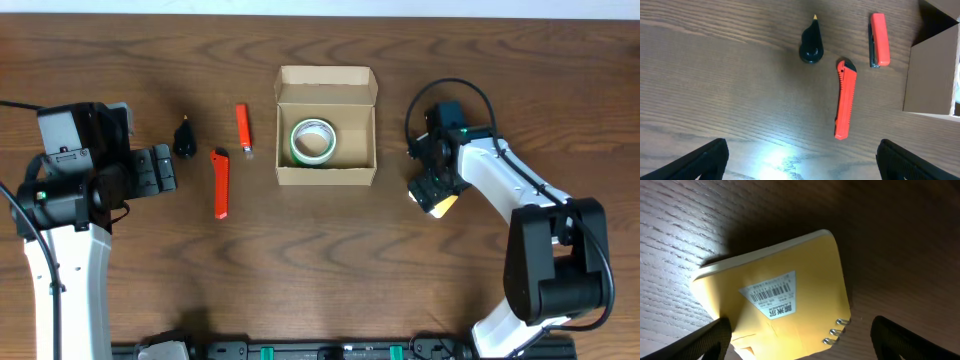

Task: Pack container
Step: 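Move the right gripper to the yellow sticky-note pad and grasp it, then lift the yellow pad with the right gripper toward the box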

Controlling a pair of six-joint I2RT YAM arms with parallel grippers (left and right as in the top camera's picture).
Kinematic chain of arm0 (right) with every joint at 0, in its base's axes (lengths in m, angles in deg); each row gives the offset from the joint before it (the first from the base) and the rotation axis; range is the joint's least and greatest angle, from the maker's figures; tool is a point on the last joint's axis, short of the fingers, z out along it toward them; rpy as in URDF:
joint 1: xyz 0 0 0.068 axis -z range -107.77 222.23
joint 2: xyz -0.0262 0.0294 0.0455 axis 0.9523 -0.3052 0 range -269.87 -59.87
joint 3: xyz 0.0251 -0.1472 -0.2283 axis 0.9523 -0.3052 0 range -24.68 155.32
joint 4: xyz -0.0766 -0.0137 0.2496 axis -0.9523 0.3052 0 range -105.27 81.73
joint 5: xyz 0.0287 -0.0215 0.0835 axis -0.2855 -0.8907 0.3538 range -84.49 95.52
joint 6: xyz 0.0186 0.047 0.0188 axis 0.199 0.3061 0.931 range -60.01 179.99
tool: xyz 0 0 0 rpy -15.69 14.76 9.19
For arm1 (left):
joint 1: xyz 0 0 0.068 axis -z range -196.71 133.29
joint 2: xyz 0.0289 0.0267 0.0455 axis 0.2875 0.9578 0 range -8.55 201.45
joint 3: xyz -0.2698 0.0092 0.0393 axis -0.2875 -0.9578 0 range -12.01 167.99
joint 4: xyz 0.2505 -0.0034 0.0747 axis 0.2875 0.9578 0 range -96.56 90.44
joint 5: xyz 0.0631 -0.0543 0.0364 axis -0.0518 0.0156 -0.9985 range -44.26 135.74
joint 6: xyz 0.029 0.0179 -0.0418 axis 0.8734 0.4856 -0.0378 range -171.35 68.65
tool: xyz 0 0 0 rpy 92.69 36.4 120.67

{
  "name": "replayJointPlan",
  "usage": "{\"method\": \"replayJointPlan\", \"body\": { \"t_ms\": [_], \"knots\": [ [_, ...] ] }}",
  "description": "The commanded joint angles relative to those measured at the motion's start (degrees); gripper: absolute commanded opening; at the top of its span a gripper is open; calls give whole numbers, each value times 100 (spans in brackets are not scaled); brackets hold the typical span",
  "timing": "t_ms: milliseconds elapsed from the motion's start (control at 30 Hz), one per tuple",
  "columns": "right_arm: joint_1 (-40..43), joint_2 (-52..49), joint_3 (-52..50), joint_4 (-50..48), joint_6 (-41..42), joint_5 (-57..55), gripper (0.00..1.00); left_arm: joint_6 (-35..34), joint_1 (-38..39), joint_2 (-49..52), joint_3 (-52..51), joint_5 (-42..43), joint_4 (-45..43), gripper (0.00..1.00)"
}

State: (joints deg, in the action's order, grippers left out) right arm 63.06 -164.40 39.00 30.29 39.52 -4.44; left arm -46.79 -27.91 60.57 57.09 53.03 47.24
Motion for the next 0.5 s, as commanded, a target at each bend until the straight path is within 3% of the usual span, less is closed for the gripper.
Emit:
{"method": "replayJointPlan", "body": {
  "t_ms": [0, 467],
  "knots": [
    [50, -448, -74, -59, -149, -42, 92, 61, -24, -2, 114, -39, 15, 95],
    [46, -492, 254, 127, -343, 466, 93, 59, -24, -2, 114, -39, 15, 95]
  ]
}}
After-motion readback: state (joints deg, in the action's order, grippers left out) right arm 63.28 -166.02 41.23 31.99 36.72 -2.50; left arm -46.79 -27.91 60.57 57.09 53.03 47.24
